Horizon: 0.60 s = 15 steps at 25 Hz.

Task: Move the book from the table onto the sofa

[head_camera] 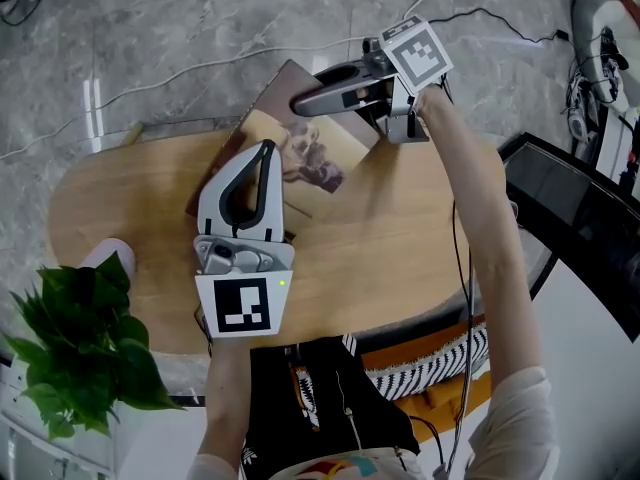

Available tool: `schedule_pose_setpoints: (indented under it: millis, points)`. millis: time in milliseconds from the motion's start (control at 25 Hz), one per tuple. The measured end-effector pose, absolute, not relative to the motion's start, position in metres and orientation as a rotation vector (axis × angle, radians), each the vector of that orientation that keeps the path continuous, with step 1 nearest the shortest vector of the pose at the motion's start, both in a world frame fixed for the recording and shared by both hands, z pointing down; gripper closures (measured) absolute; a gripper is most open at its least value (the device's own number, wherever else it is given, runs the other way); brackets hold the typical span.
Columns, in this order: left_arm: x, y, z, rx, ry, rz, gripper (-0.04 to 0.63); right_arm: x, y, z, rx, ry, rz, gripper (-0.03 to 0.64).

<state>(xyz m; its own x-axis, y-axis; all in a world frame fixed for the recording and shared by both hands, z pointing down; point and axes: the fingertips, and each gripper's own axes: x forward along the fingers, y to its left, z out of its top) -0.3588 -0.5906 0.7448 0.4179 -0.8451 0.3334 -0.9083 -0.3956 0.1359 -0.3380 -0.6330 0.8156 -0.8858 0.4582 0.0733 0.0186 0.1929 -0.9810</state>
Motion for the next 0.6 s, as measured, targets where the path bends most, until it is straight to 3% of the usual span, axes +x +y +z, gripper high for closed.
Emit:
schedule_pose_setpoints:
  millis: [600]
  points:
    - [-0.353, -0.602, 0.702, 2.413, -1.54, 0.261, 0.589, -0.333, -0.694, 0.757, -0.208, -2.345, 1.764, 0.46]
